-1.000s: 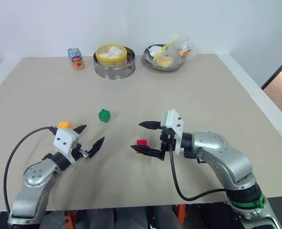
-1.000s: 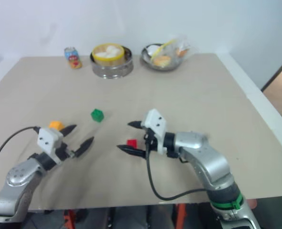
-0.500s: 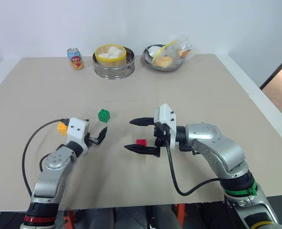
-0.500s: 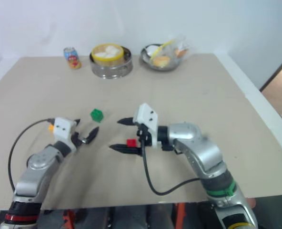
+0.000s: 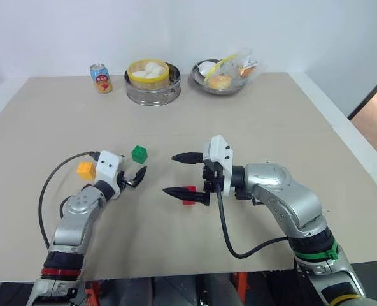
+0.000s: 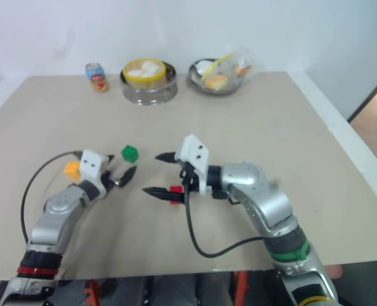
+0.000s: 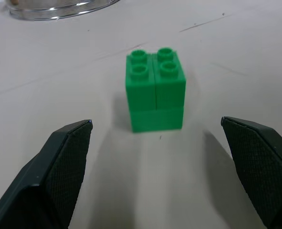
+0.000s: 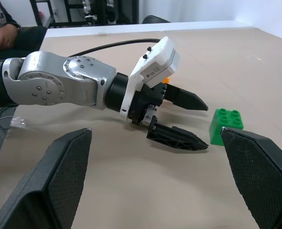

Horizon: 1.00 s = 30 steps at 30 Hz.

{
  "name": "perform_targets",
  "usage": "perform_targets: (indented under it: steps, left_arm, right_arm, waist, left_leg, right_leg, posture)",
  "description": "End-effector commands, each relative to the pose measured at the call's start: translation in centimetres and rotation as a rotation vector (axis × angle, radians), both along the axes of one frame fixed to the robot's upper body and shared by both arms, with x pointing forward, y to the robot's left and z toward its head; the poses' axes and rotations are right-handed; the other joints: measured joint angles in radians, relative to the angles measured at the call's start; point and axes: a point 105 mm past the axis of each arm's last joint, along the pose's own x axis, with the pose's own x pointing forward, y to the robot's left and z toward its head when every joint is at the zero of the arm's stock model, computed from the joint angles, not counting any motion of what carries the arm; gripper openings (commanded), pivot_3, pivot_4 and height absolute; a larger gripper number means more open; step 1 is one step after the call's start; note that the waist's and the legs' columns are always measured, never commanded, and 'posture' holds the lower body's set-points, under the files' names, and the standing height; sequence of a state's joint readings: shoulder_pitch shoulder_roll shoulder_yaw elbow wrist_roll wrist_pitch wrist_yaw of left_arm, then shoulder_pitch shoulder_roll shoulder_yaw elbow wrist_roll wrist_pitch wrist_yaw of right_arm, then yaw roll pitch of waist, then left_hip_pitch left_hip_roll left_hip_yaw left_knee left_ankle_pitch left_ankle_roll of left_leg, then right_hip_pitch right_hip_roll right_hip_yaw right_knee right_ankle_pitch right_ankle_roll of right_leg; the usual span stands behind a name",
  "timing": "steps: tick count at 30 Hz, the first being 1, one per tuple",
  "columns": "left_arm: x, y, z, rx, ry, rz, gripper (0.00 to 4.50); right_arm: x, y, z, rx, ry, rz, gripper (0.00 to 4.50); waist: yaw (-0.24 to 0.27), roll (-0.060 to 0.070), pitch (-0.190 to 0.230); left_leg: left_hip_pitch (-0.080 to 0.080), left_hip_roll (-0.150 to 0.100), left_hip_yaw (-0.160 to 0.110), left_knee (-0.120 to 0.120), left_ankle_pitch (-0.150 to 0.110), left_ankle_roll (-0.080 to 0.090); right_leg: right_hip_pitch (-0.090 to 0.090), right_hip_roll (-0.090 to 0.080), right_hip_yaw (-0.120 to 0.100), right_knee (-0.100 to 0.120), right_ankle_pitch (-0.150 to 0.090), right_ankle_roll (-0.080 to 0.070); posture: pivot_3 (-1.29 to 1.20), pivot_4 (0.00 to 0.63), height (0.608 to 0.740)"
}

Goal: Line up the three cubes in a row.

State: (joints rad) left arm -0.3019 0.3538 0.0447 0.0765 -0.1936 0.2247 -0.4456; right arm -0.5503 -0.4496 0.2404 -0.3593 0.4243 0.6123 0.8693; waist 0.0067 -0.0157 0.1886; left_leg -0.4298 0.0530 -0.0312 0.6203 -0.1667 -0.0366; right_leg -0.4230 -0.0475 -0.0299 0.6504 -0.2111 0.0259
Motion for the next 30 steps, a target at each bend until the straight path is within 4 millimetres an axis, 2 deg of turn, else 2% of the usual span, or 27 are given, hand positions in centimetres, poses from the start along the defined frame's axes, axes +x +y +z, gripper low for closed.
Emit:
perform_targets:
  steps: [1,15,16,18,21,24,25,30]
  left_arm:
    - [0.5,-0.6,1.3,0.007,-0.056,-0.023,4.5]
    - [2.5,-2.0,1.9,-0.016,-0.063,-0.046,4.5]
    - [2.6,-2.1,1.8,-0.019,-0.059,-0.049,4.09]
    - [2.8,-2.2,1.7,-0.021,-0.052,-0.049,3.8]
    - [3.1,-2.3,1.7,-0.022,-0.053,-0.052,2.51]
    - [3.2,-2.3,1.9,-0.023,-0.058,-0.053,1.55]
    - [3.2,-2.3,2.0,-0.025,-0.061,-0.055,1.34]
    - [1.8,-2.6,3.4,-0.007,-0.111,-0.115,1.35]
  right_arm:
    - [-0.3,0.2,0.9,0.018,-0.045,0.012,4.47]
    - [0.0,0.0,0.0,-0.005,-0.043,-0.012,4.47]
    - [0.1,0.0,0.0,-0.005,-0.043,-0.015,4.5]
    - [0.2,-0.1,-0.1,-0.005,-0.045,-0.022,4.5]
    - [0.3,-0.1,-0.1,-0.004,-0.048,-0.033,4.5]
    - [0.4,-0.2,0.0,0.002,-0.052,-0.043,4.5]
    - [0.4,-0.3,0.0,0.003,-0.053,-0.042,4.5]
    - [-0.4,-0.8,-0.2,-0.014,-0.041,-0.024,4.5]
  waist:
    - [0.0,0.0,0.0]
    - [0.0,0.0,0.0]
    - [0.0,0.0,0.0]
    - [0.0,0.0,0.0]
    - [0.0,0.0,0.0]
    - [0.0,0.0,0.0]
    - [0.0,0.0,0.0]
    - [0.0,0.0,0.0]
  left_leg:
    - [0.0,0.0,0.0,0.0,0.0,0.0]
    - [0.0,0.0,0.0,0.0,0.0,0.0]
    - [0.0,0.0,0.0,0.0,0.0,0.0]
    - [0.0,0.0,0.0,0.0,0.0,0.0]
    - [0.0,0.0,0.0,0.0,0.0,0.0]
    - [0.0,0.0,0.0,0.0,0.0,0.0]
    - [0.0,0.0,0.0,0.0,0.0,0.0]
    - [0.0,0.0,0.0,0.0,0.0,0.0]
  right_leg:
    - [0.0,0.0,0.0,0.0,0.0,0.0]
    - [0.0,0.0,0.0,0.0,0.002,0.004]
    - [0.0,0.0,0.0,0.0,0.002,0.004]
    - [0.0,0.0,0.0,0.0,0.002,0.004]
    - [0.0,0.0,0.0,0.0,0.003,0.004]
    - [0.0,0.0,0.0,0.0,0.003,0.004]
    - [0.0,0.0,0.0,0.0,0.003,0.004]
    - [0.0,0.0,0.0,0.0,0.003,0.004]
  posture:
    - [0.0,0.15,0.74]
    - [0.0,0.15,0.74]
    - [0.0,0.15,0.74]
    - [0.0,0.15,0.74]
    - [0.0,0.15,0.74]
    - [0.0,0.15,0.74]
    - [0.0,0.15,0.74]
    - [0.0,0.15,0.74]
